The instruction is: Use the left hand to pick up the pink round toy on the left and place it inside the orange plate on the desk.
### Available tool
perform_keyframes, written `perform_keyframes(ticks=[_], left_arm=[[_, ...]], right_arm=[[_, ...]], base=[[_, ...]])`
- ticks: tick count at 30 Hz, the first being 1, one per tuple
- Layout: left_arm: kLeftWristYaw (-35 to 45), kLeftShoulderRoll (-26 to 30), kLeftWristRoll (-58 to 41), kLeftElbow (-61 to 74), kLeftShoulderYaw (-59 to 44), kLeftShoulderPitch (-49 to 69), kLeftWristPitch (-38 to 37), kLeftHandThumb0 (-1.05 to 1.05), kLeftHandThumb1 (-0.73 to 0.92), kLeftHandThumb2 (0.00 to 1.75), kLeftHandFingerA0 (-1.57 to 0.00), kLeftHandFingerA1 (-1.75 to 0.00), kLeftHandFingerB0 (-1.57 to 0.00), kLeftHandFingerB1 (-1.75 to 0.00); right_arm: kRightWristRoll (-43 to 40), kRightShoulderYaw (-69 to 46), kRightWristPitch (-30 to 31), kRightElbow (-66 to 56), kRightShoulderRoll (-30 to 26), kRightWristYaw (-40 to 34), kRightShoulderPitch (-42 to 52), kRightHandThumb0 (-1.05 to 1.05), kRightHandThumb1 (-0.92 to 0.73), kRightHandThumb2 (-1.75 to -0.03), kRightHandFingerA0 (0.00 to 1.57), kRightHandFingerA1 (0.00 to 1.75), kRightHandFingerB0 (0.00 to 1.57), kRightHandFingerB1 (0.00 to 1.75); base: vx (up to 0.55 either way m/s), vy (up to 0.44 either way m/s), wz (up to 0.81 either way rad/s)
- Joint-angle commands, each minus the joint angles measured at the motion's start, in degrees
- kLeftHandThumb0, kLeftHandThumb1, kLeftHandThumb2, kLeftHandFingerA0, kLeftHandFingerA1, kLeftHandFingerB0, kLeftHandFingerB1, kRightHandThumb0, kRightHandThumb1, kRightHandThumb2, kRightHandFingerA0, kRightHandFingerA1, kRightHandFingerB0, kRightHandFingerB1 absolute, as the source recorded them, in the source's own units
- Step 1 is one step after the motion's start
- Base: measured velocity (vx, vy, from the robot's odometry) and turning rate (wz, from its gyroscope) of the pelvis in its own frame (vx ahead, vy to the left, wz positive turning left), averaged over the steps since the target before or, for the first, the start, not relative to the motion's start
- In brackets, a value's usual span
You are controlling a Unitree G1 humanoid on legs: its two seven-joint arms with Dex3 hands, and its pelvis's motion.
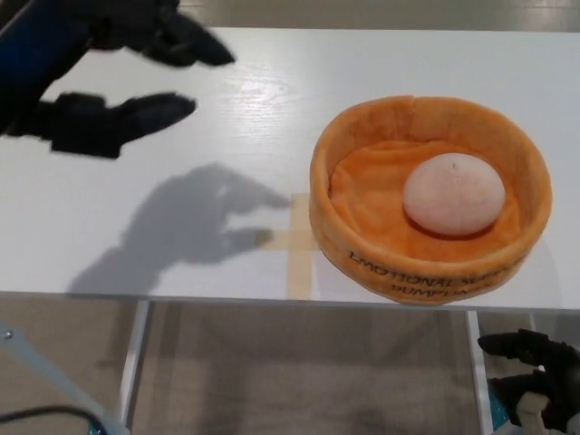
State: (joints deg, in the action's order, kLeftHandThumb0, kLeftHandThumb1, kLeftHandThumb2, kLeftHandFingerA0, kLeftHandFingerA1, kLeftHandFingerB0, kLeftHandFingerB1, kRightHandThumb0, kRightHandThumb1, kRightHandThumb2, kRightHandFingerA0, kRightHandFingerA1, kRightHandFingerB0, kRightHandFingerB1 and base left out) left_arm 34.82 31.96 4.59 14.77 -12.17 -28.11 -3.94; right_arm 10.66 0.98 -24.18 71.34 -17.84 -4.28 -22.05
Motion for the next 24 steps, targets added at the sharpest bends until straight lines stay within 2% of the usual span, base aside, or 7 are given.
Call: perform_keyframes(ticks=[1, 5, 7, 12, 20, 23, 24], left_arm=[[27.8, 3.8, -47.0, 20.2, -14.0, 32.9, 7.0, -0.18, 0.76, 0.77, -0.91, -0.69, -0.85, -0.68], [29.8, 2.3, -44.7, 17.3, -10.4, 38.3, 6.2, -0.19, 0.76, 0.76, -0.89, -0.68, -0.83, -0.66], [28.2, 0.5, -34.9, 12.3, -4.3, 44.8, 0.4, -0.17, 0.8, 0.7, -0.84, -0.72, -0.8, -0.67], [24.5, -1.4, -26.8, 7.0, 0.6, 49.5, -5.0, -0.15, 0.81, 0.71, -0.81, -0.76, -0.82, -0.68], [21.2, -2.3, -20.7, 0.7, 4.5, 51.6, -9.5, -0.17, 0.82, 0.64, -0.83, -0.8, -0.83, -0.69], [15.6, -1.9, -13.9, -4.1, 5.9, 49.8, -8.1, -0.16, 0.79, 0.7, -0.88, -0.91, -0.83, -0.73], [13.6, -2.2, -11.8, -8.7, 6.6, 47.8, -9.2, -0.11, 0.82, 0.71, -0.83, -0.98, -0.8, -0.75]], right_arm=[[-0.6, -0.7, 0.6, 0.9, -0.7, 0.7, 2.7, -0.12, -0.68, -0.59, 0.65, 0.6, 0.61, 0.48], [-0.7, -0.8, 0.6, 1.2, -0.6, 0.6, 3.1, -0.11, -0.68, -0.59, 0.67, 0.63, 0.61, 0.48], [-0.7, -0.8, 0.8, 1.3, -0.4, 0.5, 3.3, -0.11, -0.67, -0.59, 0.67, 0.63, 0.62, 0.48], [-0.4, -0.5, 0.7, 1.3, -0.2, 0.3, 3.8, -0.12, -0.68, -0.59, 0.65, 0.6, 0.62, 0.48], [-0.2, -0.4, 0.5, 1.3, -0.1, -0.1, 4.2, -0.11, -0.68, -0.59, 0.65, 0.61, 0.63, 0.49], [-0.2, -0.5, 0.8, 1.2, 0.1, -0.4, 3.8, -0.11, -0.67, -0.59, 0.66, 0.61, 0.63, 0.48], [-0.2, -0.5, 0.9, 1.1, 0.1, -0.2, 3.7, -0.11, -0.68, -0.59, 0.65, 0.59, 0.62, 0.48]], base=[[0.0, 0.0, 0.0], [0.0, 0.0, 0.0], [0.0, 0.0, 0.0], [0.0, 0.0, 0.0], [0.0, 0.0, 0.0], [0.0, 0.0, 0.0], [0.0, 0.0, 0.0]])
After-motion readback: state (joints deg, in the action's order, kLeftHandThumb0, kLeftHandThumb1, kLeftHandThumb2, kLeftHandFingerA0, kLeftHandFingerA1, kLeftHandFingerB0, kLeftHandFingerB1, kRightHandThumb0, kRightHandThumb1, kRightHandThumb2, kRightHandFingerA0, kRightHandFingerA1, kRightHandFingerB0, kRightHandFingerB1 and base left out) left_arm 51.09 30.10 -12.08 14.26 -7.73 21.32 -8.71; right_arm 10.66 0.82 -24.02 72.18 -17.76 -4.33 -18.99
